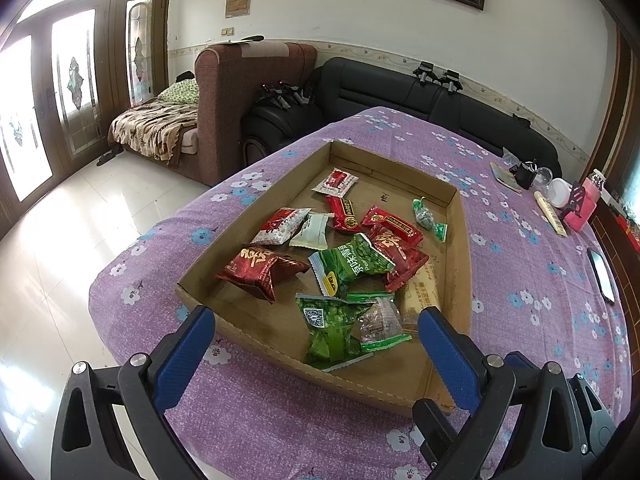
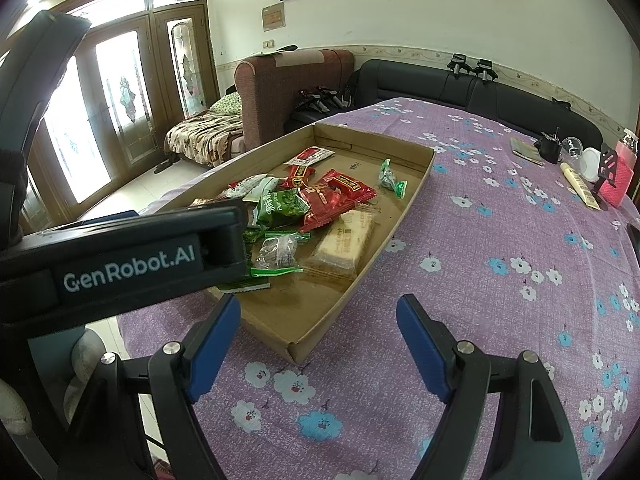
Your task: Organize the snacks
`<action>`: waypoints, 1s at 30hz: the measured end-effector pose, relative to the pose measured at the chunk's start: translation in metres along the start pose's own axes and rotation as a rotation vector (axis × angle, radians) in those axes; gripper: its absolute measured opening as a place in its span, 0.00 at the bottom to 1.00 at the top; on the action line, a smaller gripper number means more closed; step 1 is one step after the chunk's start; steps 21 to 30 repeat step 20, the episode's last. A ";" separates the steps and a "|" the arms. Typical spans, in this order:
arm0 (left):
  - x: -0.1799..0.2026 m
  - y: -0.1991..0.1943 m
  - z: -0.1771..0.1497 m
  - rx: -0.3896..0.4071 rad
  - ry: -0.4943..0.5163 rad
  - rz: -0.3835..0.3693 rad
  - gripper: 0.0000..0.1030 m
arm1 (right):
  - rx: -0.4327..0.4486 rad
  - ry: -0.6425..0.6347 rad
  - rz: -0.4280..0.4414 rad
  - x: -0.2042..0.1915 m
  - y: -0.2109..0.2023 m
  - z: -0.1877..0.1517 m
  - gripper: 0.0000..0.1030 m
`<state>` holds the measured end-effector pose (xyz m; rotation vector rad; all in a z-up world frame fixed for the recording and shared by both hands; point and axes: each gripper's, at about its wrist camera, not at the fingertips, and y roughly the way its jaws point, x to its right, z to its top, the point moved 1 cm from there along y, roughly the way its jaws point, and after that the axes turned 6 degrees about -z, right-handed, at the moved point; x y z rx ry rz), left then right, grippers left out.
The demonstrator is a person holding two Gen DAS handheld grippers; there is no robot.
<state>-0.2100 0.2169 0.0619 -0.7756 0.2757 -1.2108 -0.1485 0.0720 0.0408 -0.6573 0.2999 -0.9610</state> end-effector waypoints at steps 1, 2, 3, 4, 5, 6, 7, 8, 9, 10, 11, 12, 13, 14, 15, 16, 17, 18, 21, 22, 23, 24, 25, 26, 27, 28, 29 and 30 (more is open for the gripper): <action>0.000 0.000 0.000 0.000 0.000 0.000 1.00 | 0.001 -0.001 0.000 0.000 0.000 0.000 0.78; 0.000 0.000 0.000 0.000 0.000 0.000 1.00 | 0.001 -0.001 -0.001 0.000 0.000 0.000 0.78; 0.000 0.000 0.000 -0.001 0.000 -0.001 1.00 | 0.000 -0.001 -0.001 0.000 0.000 0.000 0.78; 0.000 0.000 0.000 -0.002 -0.001 -0.002 1.00 | 0.000 -0.001 -0.001 0.000 0.000 0.000 0.78; 0.000 0.000 0.000 -0.002 -0.002 -0.002 1.00 | 0.000 -0.001 0.000 -0.001 0.001 0.000 0.78; 0.000 0.000 0.000 -0.002 -0.003 -0.001 1.00 | -0.001 -0.001 0.000 -0.001 0.001 0.000 0.78; 0.000 0.000 0.000 -0.001 -0.003 -0.001 1.00 | 0.000 -0.001 0.000 -0.001 0.000 0.000 0.78; -0.001 0.000 0.000 -0.001 -0.005 -0.002 1.00 | 0.000 -0.001 -0.001 -0.001 0.000 0.000 0.78; -0.001 0.000 0.000 0.000 -0.006 -0.002 1.00 | 0.000 -0.001 -0.001 -0.001 0.000 0.000 0.78; -0.001 0.000 0.000 0.000 -0.006 -0.002 1.00 | 0.000 -0.002 0.000 -0.001 0.000 -0.001 0.78; -0.001 -0.001 0.000 0.000 -0.007 -0.003 1.00 | 0.000 -0.003 0.000 -0.001 0.000 -0.001 0.78; -0.001 -0.001 0.000 0.001 -0.007 -0.003 1.00 | 0.001 -0.005 0.001 -0.002 0.000 -0.001 0.78; -0.001 -0.001 0.000 0.003 -0.009 -0.003 1.00 | 0.001 -0.006 0.001 -0.002 0.000 -0.002 0.78; -0.002 -0.002 0.000 0.003 -0.009 -0.005 1.00 | 0.001 -0.006 0.001 -0.002 0.000 -0.002 0.78; -0.003 -0.002 0.000 0.002 -0.009 -0.007 1.00 | 0.002 -0.008 0.001 -0.003 0.000 -0.003 0.78; -0.003 -0.003 0.000 -0.001 -0.009 -0.009 1.00 | 0.003 -0.008 0.001 -0.003 -0.001 -0.004 0.78; -0.003 -0.003 0.001 -0.003 -0.011 -0.010 1.00 | 0.004 -0.008 0.001 -0.003 -0.002 -0.004 0.78; -0.004 -0.003 0.001 -0.005 -0.014 -0.012 1.00 | 0.005 -0.007 0.002 -0.005 -0.003 -0.005 0.78; -0.005 -0.004 0.002 -0.005 -0.020 -0.010 1.00 | 0.008 -0.004 0.001 -0.005 -0.005 -0.005 0.78; -0.005 -0.004 0.002 -0.005 -0.020 -0.010 1.00 | 0.008 -0.004 0.001 -0.005 -0.005 -0.005 0.78; -0.005 -0.004 0.002 -0.005 -0.020 -0.010 1.00 | 0.008 -0.004 0.001 -0.005 -0.005 -0.005 0.78; -0.005 -0.004 0.002 -0.005 -0.020 -0.010 1.00 | 0.008 -0.004 0.001 -0.005 -0.005 -0.005 0.78; -0.005 -0.004 0.002 -0.005 -0.020 -0.010 1.00 | 0.008 -0.004 0.001 -0.005 -0.005 -0.005 0.78; -0.005 -0.004 0.002 -0.005 -0.020 -0.010 1.00 | 0.008 -0.004 0.001 -0.005 -0.005 -0.005 0.78; -0.005 -0.004 0.002 -0.005 -0.020 -0.010 1.00 | 0.008 -0.004 0.001 -0.005 -0.005 -0.005 0.78; -0.005 -0.004 0.002 -0.005 -0.020 -0.010 1.00 | 0.008 -0.004 0.001 -0.005 -0.005 -0.005 0.78; -0.005 -0.004 0.002 -0.005 -0.020 -0.010 1.00 | 0.008 -0.004 0.001 -0.005 -0.005 -0.005 0.78; -0.005 -0.004 0.002 -0.005 -0.020 -0.010 1.00 | 0.008 -0.004 0.001 -0.005 -0.005 -0.005 0.78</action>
